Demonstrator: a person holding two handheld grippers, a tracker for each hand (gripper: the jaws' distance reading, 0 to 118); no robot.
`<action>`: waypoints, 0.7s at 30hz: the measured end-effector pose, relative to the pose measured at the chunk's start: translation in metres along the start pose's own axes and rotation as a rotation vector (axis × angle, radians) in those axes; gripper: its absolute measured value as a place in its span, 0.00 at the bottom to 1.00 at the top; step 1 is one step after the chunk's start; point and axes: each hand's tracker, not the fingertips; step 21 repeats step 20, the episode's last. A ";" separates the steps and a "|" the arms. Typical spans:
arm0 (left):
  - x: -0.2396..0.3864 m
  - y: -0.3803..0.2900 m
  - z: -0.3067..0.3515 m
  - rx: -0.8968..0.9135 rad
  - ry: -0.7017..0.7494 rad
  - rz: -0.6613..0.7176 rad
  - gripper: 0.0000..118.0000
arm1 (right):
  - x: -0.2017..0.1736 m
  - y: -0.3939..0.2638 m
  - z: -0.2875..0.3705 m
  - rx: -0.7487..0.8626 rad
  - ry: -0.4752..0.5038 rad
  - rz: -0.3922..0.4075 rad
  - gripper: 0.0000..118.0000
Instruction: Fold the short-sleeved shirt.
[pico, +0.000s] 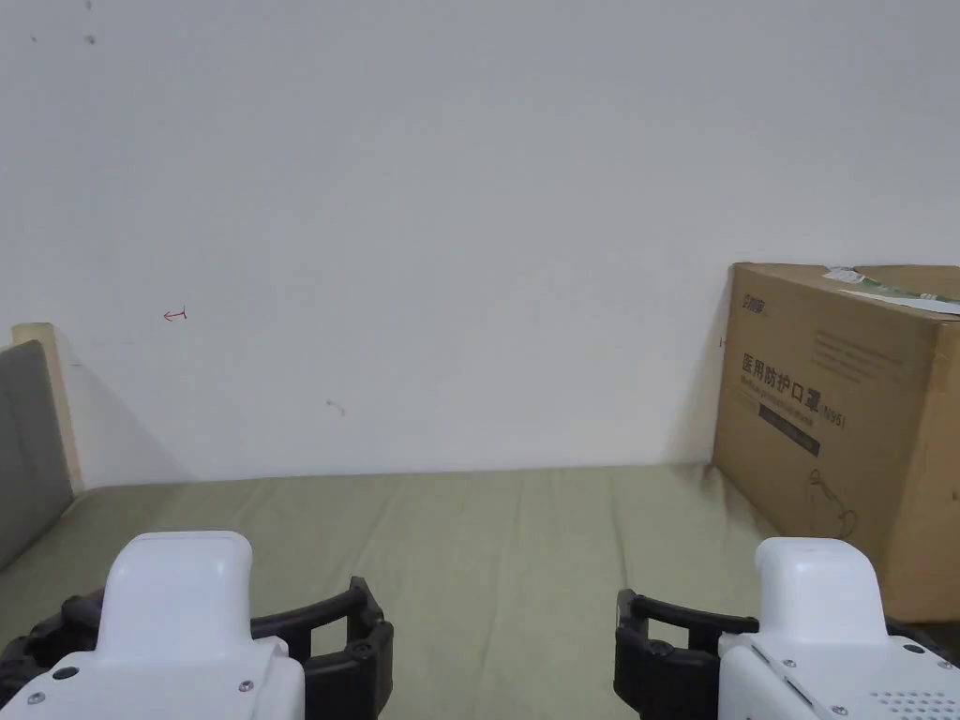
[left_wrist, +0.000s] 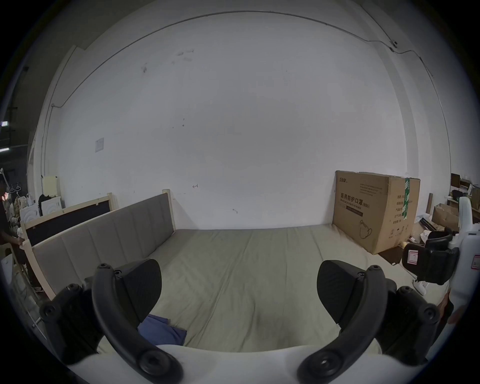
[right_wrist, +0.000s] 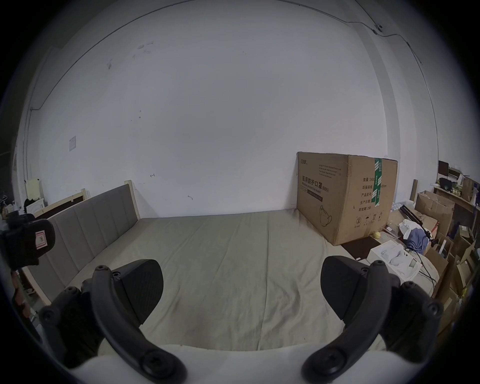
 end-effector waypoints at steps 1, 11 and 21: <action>-0.003 0.000 -0.006 -0.001 -0.019 0.006 0.99 | 0.000 0.000 0.000 0.000 0.003 0.002 1.00; -0.002 -0.001 -0.003 0.012 -0.051 0.019 0.99 | -0.001 -0.002 -0.004 -0.012 0.014 0.004 1.00; -0.002 -0.001 -0.007 -0.018 -0.053 0.057 0.99 | -0.001 -0.005 -0.005 -0.025 0.012 0.016 1.00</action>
